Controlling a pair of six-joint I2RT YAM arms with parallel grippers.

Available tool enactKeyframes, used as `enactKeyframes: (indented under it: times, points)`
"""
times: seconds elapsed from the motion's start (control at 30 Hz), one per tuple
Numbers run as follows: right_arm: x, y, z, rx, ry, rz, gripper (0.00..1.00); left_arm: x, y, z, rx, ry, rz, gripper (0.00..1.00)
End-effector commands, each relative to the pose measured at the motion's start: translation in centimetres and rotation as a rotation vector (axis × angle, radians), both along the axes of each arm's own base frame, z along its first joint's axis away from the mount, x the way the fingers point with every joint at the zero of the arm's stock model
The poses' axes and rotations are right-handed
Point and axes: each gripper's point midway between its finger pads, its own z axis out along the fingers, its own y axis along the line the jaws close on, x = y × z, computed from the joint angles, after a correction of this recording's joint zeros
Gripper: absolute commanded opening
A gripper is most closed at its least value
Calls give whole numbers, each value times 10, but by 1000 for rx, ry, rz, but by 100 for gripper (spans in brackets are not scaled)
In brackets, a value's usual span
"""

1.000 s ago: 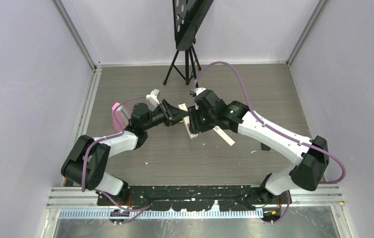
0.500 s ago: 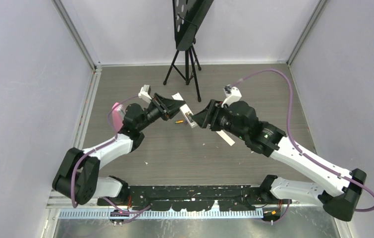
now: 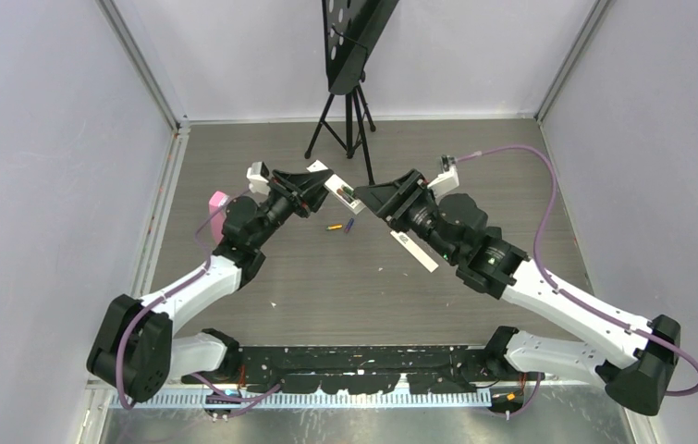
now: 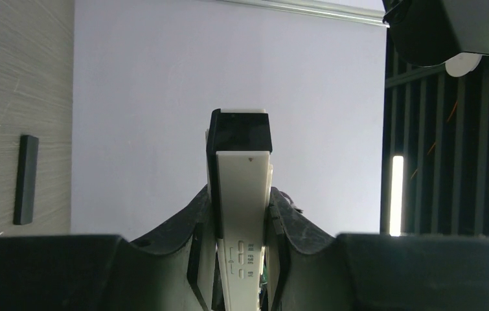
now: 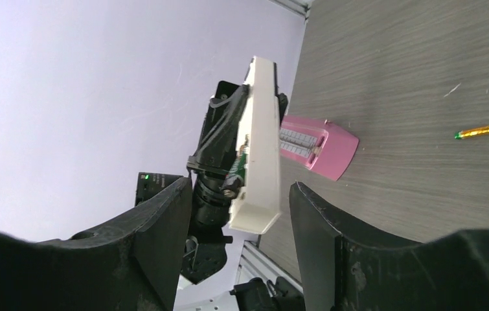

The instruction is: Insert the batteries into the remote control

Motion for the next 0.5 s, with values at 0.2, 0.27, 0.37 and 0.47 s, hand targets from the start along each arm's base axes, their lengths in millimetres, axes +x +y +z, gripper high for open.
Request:
enactKeyframes:
  times: [0.2, 0.27, 0.37, 0.47]
  points:
    - [3, 21, 20, 161, 34, 41, 59, -8, 6, 34, -61, -57, 15, 0]
    - [3, 19, 22, 181, 22, 35, 59, -8, 6, 33, -59, -59, 11, 0]
    - [3, 18, 24, 185, 10, 33, 60, -8, 5, 30, -56, -57, 7, 0]
    - [4, 19, 23, 181, 15, 32, 61, -9, 4, 29, -57, -58, 2, 0]
